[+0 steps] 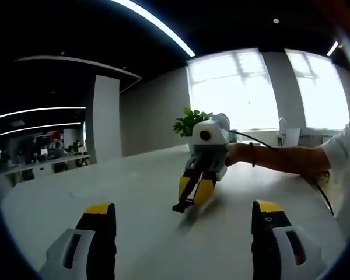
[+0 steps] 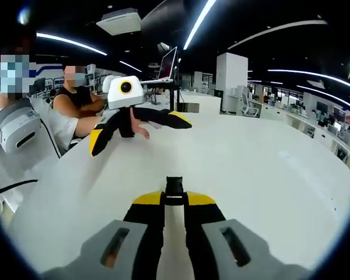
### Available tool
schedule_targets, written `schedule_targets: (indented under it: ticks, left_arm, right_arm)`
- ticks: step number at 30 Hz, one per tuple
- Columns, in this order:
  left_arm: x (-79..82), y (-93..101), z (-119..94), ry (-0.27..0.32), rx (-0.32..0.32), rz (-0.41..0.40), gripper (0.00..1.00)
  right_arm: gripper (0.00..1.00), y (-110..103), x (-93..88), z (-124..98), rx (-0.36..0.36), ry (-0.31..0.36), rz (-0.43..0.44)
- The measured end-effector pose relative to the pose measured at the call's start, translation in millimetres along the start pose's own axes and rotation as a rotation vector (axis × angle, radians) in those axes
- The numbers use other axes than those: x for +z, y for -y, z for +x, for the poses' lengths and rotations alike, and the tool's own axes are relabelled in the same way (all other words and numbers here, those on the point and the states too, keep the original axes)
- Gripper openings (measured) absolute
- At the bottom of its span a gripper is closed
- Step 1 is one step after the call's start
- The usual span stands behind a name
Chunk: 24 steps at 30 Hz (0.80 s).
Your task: Snap the two parts of the plastic buckle together until the buckle closes and remains connected.
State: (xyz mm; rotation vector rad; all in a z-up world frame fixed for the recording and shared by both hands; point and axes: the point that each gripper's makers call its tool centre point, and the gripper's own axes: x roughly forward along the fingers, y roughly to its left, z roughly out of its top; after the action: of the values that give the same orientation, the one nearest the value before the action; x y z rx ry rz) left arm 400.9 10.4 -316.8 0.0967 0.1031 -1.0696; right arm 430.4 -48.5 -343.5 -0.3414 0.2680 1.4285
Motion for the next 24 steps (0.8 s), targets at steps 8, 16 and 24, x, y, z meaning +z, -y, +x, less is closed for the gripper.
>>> schedule_targets:
  ticks: [8, 16, 24]
  left_arm:
    - [0.5, 1.2, 0, 0.000, -0.003, 0.006, 0.98]
    - [-0.6, 0.0, 1, 0.000, 0.001, -0.004, 0.98]
    - [-3.1, 0.5, 1, -0.005, 0.004, -0.005, 0.98]
  right_arm:
    - [0.10, 15, 0.0, -3, -0.017, 0.003, 0.000]
    - [0.10, 27, 0.1, -1, -0.032, 0.002, -0.006]
    - [0.10, 39, -1.1, 7, -0.025, -0.007, -0.012]
